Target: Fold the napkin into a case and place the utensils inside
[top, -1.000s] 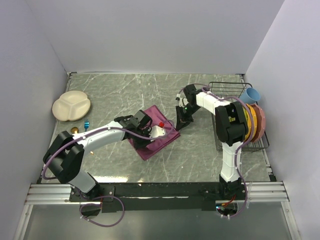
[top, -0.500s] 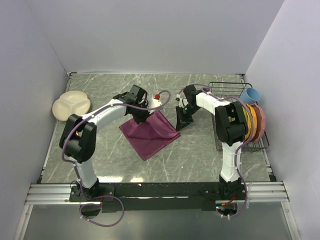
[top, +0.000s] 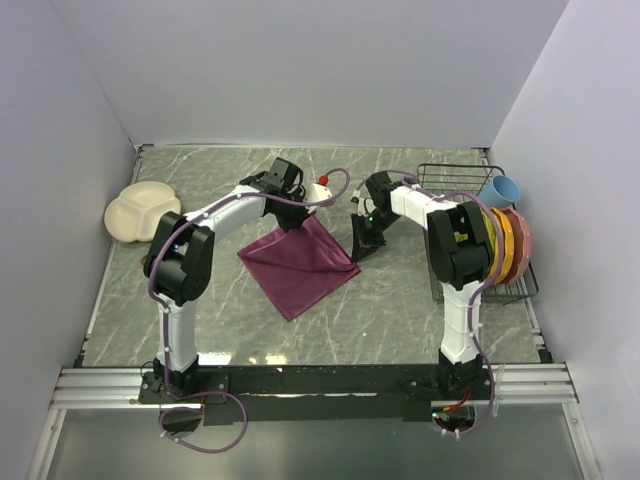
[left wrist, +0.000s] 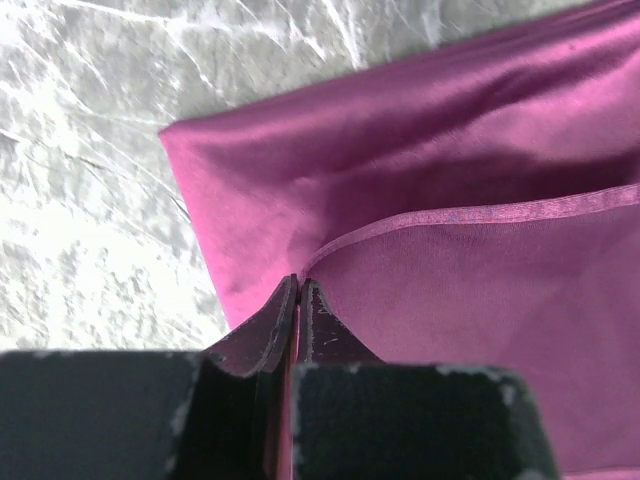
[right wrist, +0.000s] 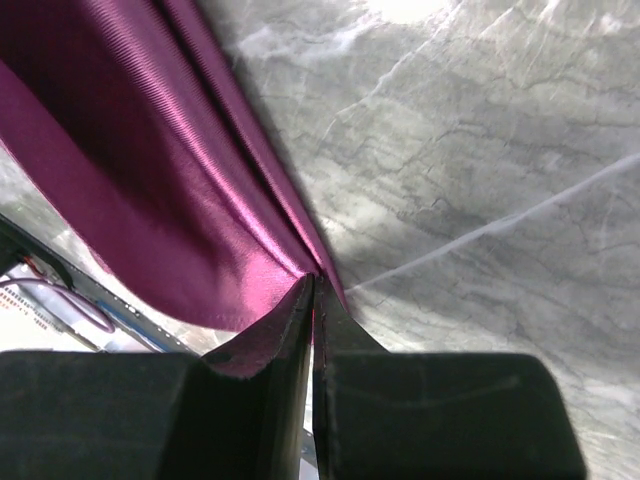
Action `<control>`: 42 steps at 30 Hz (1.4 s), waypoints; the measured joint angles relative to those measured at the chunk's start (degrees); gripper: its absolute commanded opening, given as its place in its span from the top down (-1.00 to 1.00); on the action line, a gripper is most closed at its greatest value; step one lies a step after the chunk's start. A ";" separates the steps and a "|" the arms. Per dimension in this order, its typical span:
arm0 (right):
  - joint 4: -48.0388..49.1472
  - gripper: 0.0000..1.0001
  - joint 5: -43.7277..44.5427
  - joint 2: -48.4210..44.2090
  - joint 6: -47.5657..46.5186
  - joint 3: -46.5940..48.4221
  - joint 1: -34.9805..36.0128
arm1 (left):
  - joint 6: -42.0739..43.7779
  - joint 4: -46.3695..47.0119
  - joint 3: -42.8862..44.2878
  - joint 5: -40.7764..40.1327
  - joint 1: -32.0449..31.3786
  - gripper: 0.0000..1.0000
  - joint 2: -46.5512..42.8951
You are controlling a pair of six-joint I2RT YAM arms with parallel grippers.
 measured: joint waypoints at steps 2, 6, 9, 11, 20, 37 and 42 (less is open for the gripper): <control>0.09 0.93 0.00 0.33 0.07 -0.07 0.00 | 0.17 0.68 0.37 0.00 0.00 0.89 0.72; 0.37 0.96 -0.09 0.96 0.68 -0.37 0.00 | 0.44 1.36 1.18 -0.02 0.00 0.89 2.38; 0.46 0.96 -0.20 0.98 0.85 -0.50 0.00 | 0.46 2.03 1.53 -0.04 0.00 0.88 3.23; 0.50 0.96 -0.24 0.98 0.90 -0.55 0.00 | 0.46 2.80 1.60 -0.11 0.00 0.88 3.58; 0.46 0.91 -0.24 0.98 0.90 -0.55 0.02 | 0.85 4.72 3.45 -0.52 0.04 0.88 5.27; -0.55 0.86 0.15 1.07 -0.24 -0.20 0.17 | 0.72 7.87 5.11 -2.45 0.59 0.74 7.56; -0.63 0.86 0.07 1.07 -0.66 -0.20 0.17 | -0.46 8.87 5.38 -3.28 0.61 0.21 8.24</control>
